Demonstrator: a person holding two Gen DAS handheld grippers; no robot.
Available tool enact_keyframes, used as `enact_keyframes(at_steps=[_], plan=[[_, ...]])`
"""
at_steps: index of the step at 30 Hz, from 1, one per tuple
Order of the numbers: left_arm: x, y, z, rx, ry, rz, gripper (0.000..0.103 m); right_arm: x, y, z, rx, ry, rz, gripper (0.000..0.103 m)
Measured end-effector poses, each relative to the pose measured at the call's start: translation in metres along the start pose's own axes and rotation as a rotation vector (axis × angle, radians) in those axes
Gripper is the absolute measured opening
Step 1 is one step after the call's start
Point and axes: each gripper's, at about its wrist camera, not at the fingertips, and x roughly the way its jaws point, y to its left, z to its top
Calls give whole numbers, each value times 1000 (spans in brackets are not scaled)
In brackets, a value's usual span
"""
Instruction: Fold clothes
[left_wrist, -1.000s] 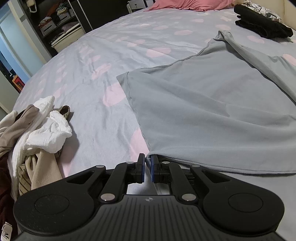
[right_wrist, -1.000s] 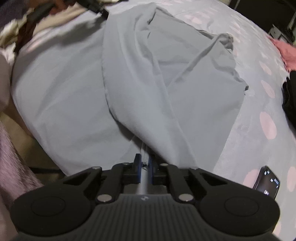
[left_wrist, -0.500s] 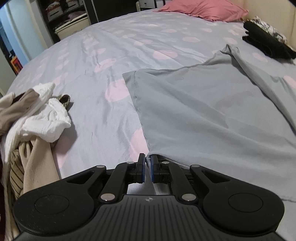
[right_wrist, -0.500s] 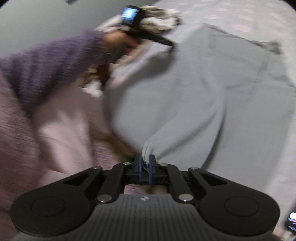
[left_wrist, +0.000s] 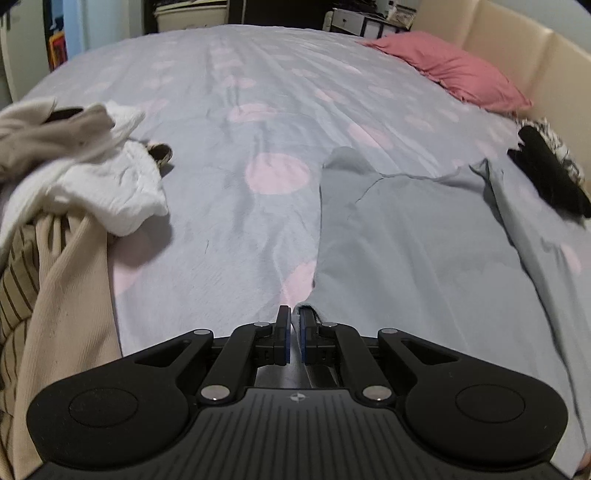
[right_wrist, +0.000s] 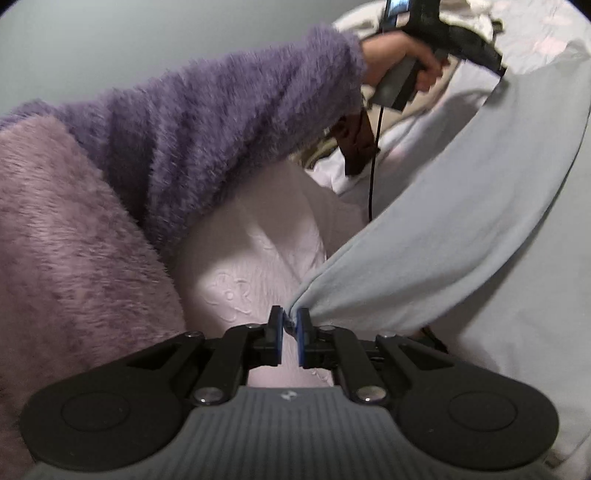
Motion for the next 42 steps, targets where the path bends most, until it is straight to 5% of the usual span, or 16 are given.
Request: enact_keyframes(at_steps=[15, 18, 20, 25, 32, 42], plan=[[3, 12, -6, -25, -27, -40, 3, 72, -15, 5, 96, 54, 30, 10], [7, 12, -9, -19, -28, -34, 3, 78, -18, 6, 116, 53, 7, 19], [7, 12, -11, -22, -32, -34, 3, 76, -19, 6, 124, 41, -2, 40], [4, 12, -13, -22, -46, -40, 3, 65, -23, 3, 141, -2, -21, 46], [-10, 10, -17, -5, -80, -27, 8, 20, -47, -12, 188, -65, -179, 51], [-39, -1, -7, -17, -114, 8, 9, -74, -119, -24, 305, -240, -531, 51]])
